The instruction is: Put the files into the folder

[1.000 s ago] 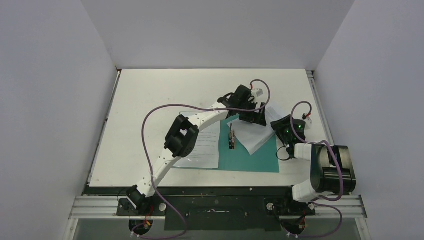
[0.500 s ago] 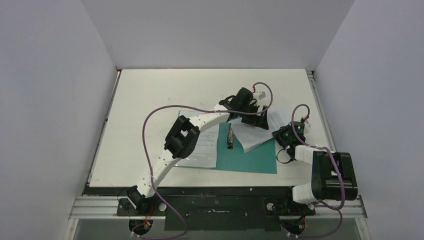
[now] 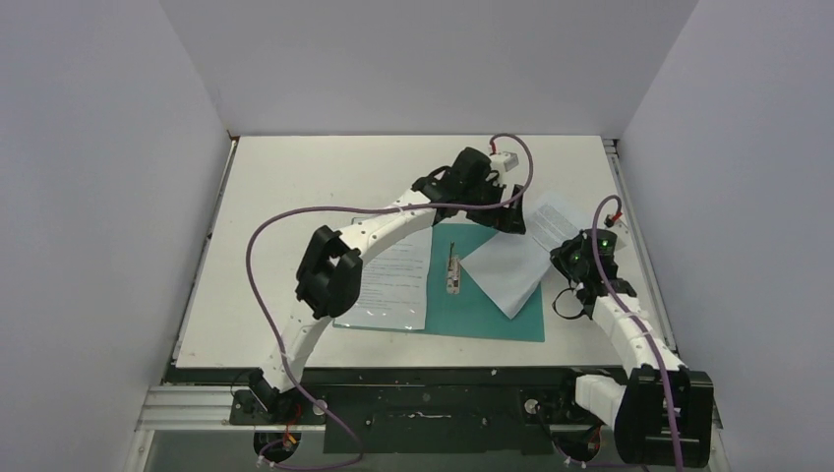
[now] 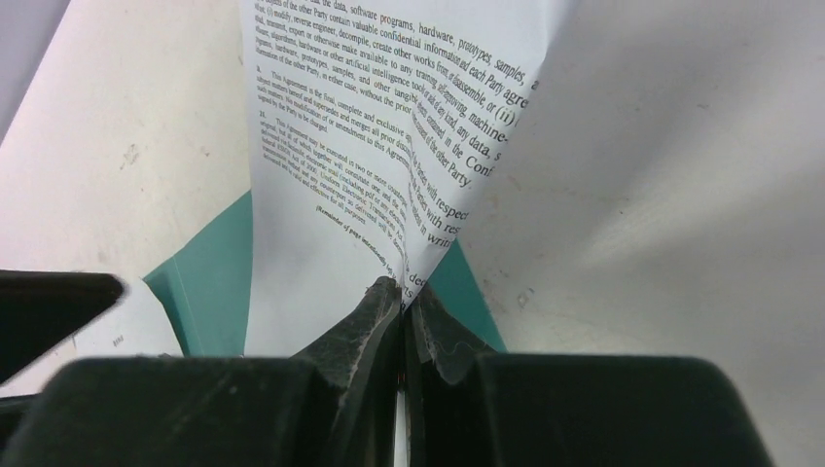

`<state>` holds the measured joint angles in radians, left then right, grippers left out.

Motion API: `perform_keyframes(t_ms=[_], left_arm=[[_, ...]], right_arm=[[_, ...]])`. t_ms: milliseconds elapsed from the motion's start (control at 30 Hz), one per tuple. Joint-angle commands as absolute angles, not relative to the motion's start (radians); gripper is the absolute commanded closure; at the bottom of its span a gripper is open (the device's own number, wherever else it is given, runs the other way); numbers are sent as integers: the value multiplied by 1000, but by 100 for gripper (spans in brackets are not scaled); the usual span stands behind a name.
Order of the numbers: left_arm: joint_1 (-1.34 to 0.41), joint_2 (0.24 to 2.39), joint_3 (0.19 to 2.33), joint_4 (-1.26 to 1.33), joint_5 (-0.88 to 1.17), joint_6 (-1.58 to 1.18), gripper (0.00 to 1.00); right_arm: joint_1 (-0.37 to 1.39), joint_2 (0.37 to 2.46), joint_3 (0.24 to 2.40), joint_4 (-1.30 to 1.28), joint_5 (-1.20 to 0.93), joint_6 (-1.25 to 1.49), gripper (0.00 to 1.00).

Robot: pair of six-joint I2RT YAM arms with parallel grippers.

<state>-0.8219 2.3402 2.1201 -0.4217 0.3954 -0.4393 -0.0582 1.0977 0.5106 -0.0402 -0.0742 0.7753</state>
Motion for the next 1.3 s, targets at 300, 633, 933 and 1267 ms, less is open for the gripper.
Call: perform_keyframes(t_ms=[300,633,933,1267], left_arm=[[-818,1881,1736,-449,121,-456,10],[-807,1538,1283,-357,-75,-587,9],[-787,1302,920,-267,-137,-692,9],[-777,1137,770,-313,-194,-681,8]], right_arm=[[-58,898,706,-358,-92,589,95],[-57,998,912,-531,-311,407,95],[-7,1148,1055,-658,-373,303,95],[134,1277,1026,-613,-322,304,95]])
